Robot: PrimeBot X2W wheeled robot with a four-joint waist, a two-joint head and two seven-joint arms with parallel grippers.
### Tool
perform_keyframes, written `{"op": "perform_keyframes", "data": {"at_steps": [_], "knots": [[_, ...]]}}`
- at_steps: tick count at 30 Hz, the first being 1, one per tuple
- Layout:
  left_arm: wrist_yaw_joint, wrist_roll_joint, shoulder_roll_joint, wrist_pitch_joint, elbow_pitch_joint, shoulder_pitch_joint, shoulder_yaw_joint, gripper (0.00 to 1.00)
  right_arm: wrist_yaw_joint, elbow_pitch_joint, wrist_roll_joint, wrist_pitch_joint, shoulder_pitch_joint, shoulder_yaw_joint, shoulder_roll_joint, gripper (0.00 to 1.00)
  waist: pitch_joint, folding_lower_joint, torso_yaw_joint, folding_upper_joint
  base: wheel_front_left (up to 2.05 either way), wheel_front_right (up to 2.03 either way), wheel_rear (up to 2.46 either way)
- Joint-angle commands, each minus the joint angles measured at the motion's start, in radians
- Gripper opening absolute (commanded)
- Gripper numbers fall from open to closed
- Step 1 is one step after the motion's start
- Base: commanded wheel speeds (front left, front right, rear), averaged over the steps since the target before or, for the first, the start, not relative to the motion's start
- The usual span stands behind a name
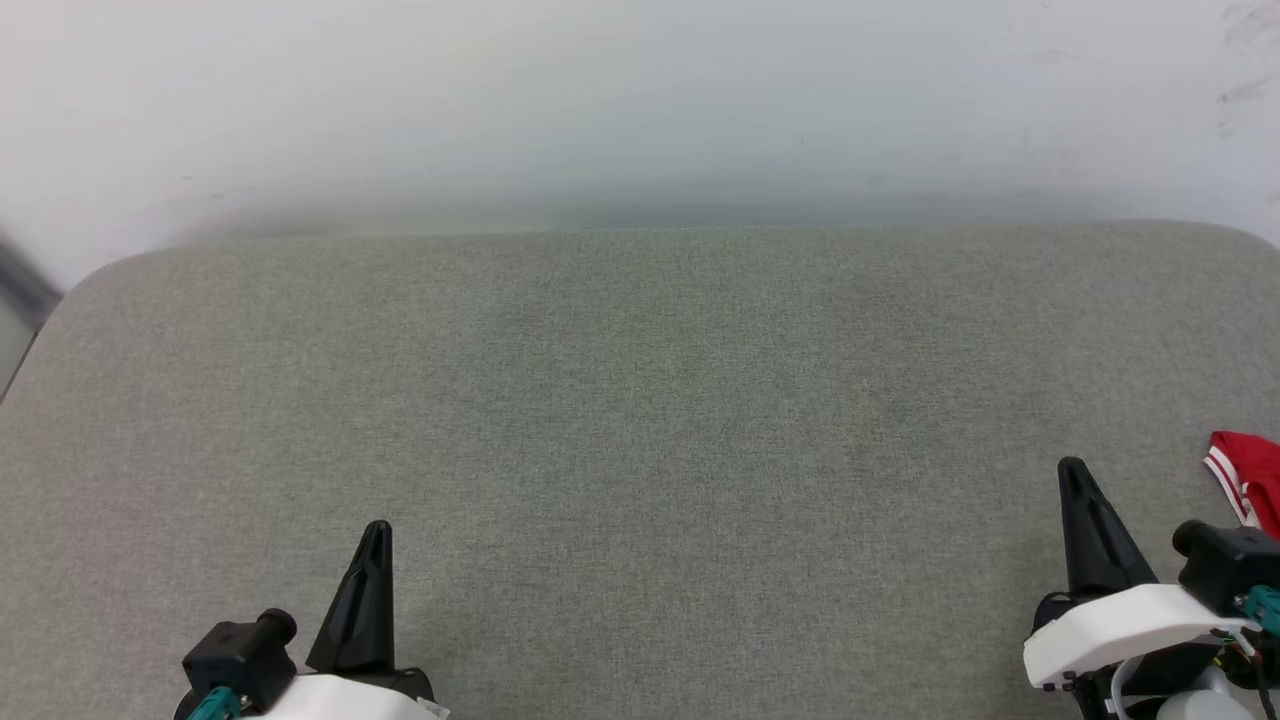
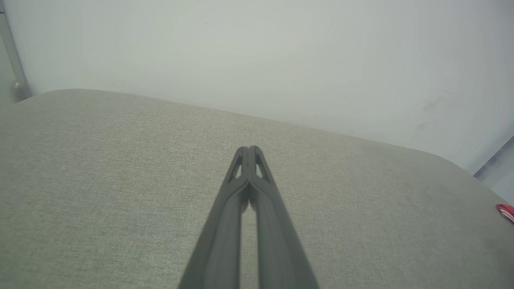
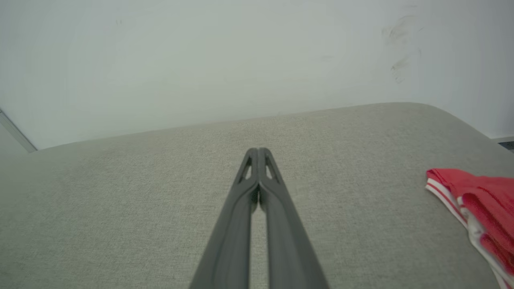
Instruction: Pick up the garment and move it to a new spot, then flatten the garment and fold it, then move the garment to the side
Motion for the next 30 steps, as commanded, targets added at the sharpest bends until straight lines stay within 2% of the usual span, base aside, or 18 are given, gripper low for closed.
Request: {"op": "perform_keyframes", "data": {"at_steps": [1,15,30], "knots": [[0.002,-0.055,0.008,0.008,-0.008,-0.024,0.000,0.00,0.000,-0.012,0.058,0.008,-0.019,-0.002,0.000,0.00,-0.001,0.0000,0.000,0.0000,0.00,0.00,0.00],[0.000,-0.315,0.022,0.058,0.032,-0.060,0.000,0.00,0.000,-0.004,0.322,0.050,-0.021,0.003,0.000,0.00,-0.004,0.0000,-0.002,0.0000,0.00,0.00,0.00],[-0.001,-0.546,0.030,0.107,0.061,-0.088,0.006,0.00,0.000,0.009,0.559,0.094,-0.030,0.001,0.000,0.00,-0.009,0.0000,-0.004,0.0000,0.00,0.00,0.00]]}}
